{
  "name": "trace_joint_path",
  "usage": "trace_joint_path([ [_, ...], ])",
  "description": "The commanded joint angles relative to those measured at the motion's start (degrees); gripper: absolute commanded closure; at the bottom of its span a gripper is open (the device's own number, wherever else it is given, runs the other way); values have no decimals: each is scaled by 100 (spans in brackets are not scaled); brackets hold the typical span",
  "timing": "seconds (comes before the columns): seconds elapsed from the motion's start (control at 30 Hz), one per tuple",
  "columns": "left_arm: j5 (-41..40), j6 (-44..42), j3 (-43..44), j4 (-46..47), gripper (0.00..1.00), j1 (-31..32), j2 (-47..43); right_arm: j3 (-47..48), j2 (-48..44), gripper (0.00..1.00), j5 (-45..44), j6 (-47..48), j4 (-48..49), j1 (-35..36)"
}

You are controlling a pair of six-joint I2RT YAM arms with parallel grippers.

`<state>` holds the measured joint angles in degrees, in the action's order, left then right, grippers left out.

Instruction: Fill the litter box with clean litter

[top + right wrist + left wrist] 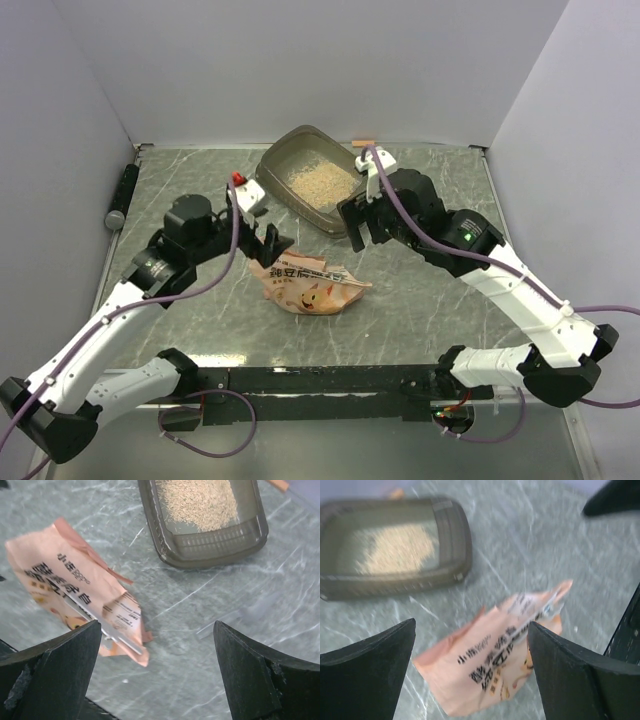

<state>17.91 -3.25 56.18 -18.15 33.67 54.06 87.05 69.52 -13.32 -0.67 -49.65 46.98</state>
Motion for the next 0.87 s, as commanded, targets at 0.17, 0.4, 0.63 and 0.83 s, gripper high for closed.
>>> trace_joint_path([
  [0.17,-1254,1045,1271,-240,3,-27,472,102,-465,0,-1093,-1436,60,-5],
  [0.4,-1950,1678,1370,161,3,-27,632,181,-816,0,-1138,-1603,52,-14],
  [0.63,-2441,2266,1289,121,3,-27,658,-135,-1203,0,-1226,-1524,368,-14],
  [0.83,-2749,2214,1396,-215,3,-27,720,93,-958,0,-1347,-1568,26,-22],
])
